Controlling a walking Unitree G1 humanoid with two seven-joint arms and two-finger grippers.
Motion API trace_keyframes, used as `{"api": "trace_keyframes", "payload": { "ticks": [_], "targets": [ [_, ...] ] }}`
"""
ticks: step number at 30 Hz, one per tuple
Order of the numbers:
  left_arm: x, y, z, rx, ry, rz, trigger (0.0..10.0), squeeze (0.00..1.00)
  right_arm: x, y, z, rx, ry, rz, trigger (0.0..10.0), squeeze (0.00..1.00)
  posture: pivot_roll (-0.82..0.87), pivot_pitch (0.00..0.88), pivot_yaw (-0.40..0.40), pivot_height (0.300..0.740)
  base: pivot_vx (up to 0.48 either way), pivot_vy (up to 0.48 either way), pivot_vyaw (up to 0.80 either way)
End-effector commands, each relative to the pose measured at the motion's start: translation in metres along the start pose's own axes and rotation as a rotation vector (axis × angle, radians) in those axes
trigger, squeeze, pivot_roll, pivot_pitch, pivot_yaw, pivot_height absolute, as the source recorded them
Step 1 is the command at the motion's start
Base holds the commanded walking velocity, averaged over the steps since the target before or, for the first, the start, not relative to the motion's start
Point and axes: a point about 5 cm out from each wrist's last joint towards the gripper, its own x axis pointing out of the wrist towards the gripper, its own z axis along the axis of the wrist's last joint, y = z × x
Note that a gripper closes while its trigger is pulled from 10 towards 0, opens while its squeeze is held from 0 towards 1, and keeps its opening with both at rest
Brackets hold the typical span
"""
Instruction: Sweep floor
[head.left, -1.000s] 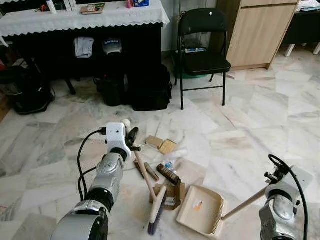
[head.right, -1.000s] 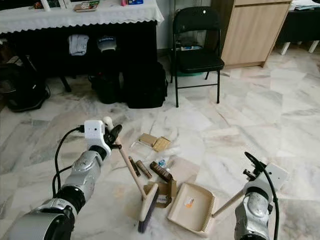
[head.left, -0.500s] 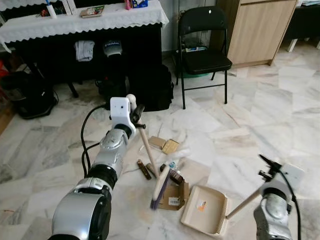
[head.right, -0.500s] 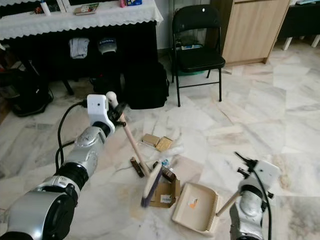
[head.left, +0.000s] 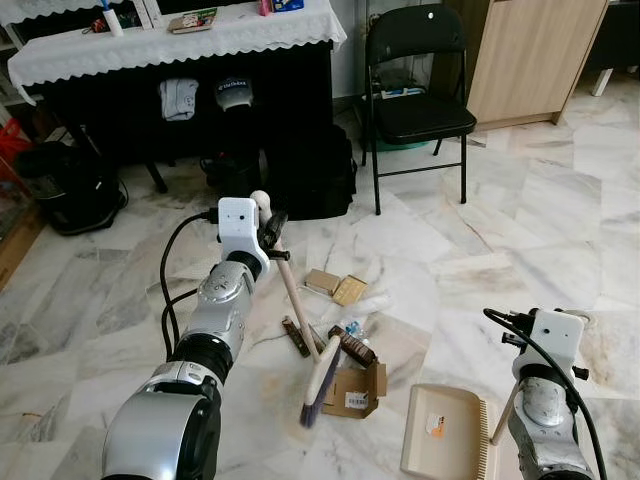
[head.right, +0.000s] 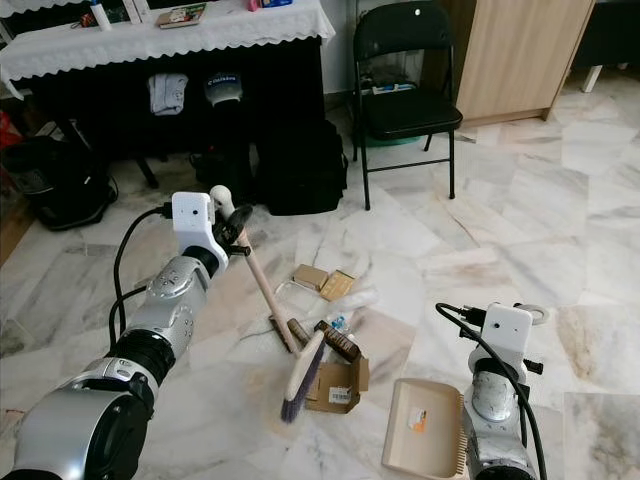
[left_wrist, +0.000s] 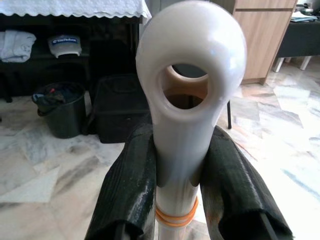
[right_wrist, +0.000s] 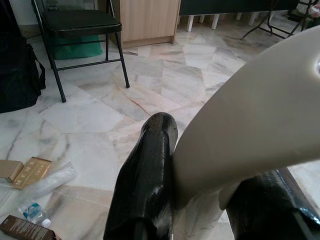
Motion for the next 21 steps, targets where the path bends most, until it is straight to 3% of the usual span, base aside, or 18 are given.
{"api": "trace_keyframes", "payload": {
  "ticks": [1,12,21],
  "targets": [
    [0.001,0.010,0.014,-0.004,-0.066,0.030,10.0,0.00,0.003,-0.002,0.002,-0.062,-0.012,0.001,10.0,0.00,-0.08,0.000,0.113,0.740,0.000,0.000,0.00],
    [-0.001,0.013,0.014,0.020,-0.074,0.049,10.0,0.00,0.002,0.002,0.001,-0.087,-0.012,0.024,10.0,0.00,-0.08,0.000,0.108,0.740,0.000,0.000,0.00],
    [-0.003,0.020,0.013,0.031,-0.083,0.087,10.0,0.00,0.003,0.002,-0.003,-0.037,0.026,0.016,10.0,0.00,-0.07,0.000,0.104,0.740,0.000,0.000,0.00]
  ]
}}
